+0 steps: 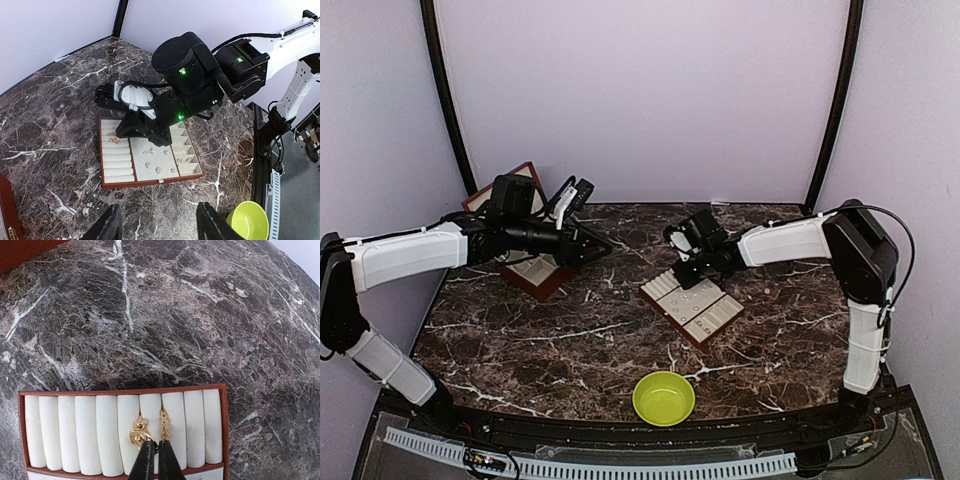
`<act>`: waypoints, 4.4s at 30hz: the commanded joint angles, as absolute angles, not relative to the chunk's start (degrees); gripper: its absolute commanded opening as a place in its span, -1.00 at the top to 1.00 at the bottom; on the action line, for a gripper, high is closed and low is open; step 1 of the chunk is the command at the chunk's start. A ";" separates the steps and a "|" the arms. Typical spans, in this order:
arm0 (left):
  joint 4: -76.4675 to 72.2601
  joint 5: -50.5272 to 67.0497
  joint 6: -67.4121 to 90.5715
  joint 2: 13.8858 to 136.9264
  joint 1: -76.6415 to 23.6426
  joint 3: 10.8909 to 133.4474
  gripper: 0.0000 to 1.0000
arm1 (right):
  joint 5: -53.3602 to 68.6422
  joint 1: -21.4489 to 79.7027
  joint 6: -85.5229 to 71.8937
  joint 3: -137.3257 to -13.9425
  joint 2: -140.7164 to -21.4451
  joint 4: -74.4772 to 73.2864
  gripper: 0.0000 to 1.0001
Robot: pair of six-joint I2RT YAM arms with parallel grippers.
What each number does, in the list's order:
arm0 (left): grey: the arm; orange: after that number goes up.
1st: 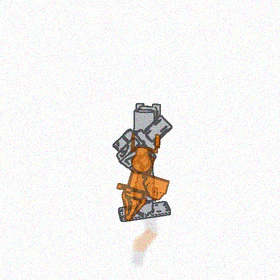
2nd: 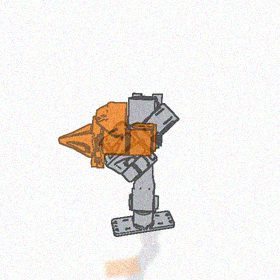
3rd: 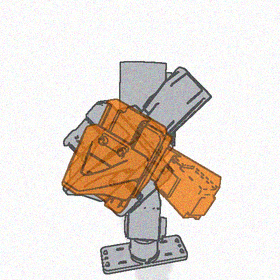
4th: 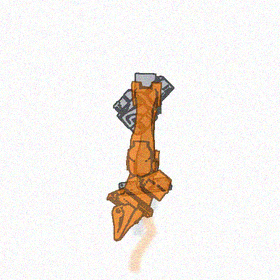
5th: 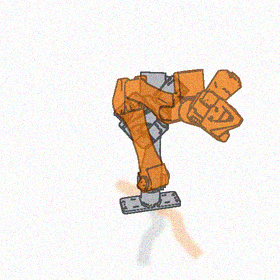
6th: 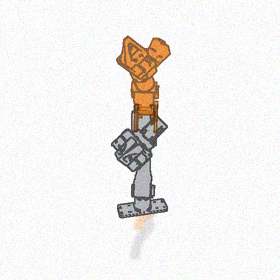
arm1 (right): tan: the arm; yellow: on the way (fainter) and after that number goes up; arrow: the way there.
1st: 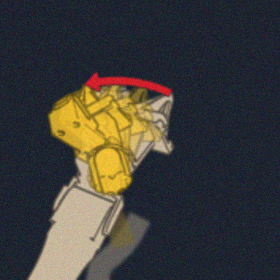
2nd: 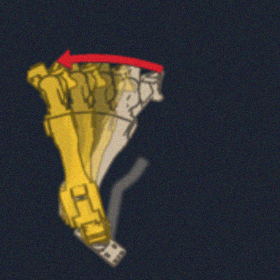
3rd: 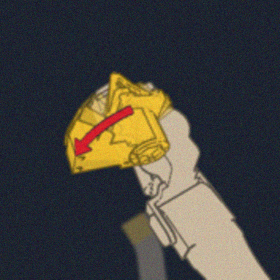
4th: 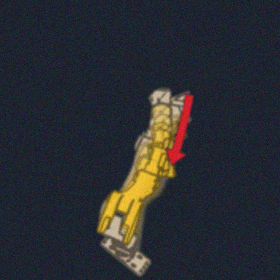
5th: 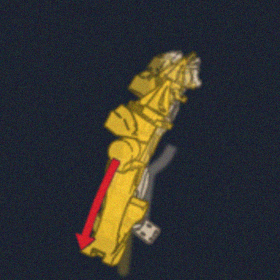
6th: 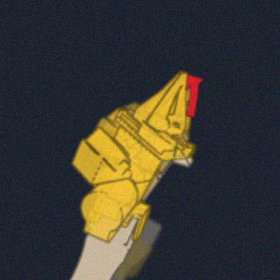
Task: Organize the mixed jewelry
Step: Place the ring in the ring tray, then pick up the ring from the ring tray.
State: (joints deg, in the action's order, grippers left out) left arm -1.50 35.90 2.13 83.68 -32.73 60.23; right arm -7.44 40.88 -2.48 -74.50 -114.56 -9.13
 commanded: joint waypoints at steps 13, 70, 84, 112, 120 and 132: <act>-0.28 34.03 2.40 80.41 -32.40 60.16 -0.07 | -20.77 41.84 -6.21 -82.24 -114.61 -18.83 0.88; 2.30 30.32 3.85 76.99 -32.43 60.27 -0.09 | -24.68 41.88 -10.83 -91.52 -118.56 -28.66 0.54; 2.27 29.98 4.37 77.41 -32.43 60.17 -0.10 | -17.27 38.61 -11.98 -92.45 -121.90 -28.15 0.55; 2.24 29.78 4.50 77.61 -32.42 60.16 -0.11 | -15.12 37.29 -11.61 -92.46 -124.61 -25.48 0.82; 2.32 29.72 4.50 77.70 -32.43 60.13 -0.11 | -14.10 37.11 -11.21 -92.03 -125.02 -24.81 0.87; 0.46 29.54 7.33 78.34 -32.43 59.48 -0.11 | -15.51 37.09 -10.37 -88.38 -120.65 -22.24 1.00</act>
State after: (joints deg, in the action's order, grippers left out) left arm 1.45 29.50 4.99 79.46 -32.73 60.23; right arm -14.68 37.43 -11.00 -90.83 -123.61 -24.32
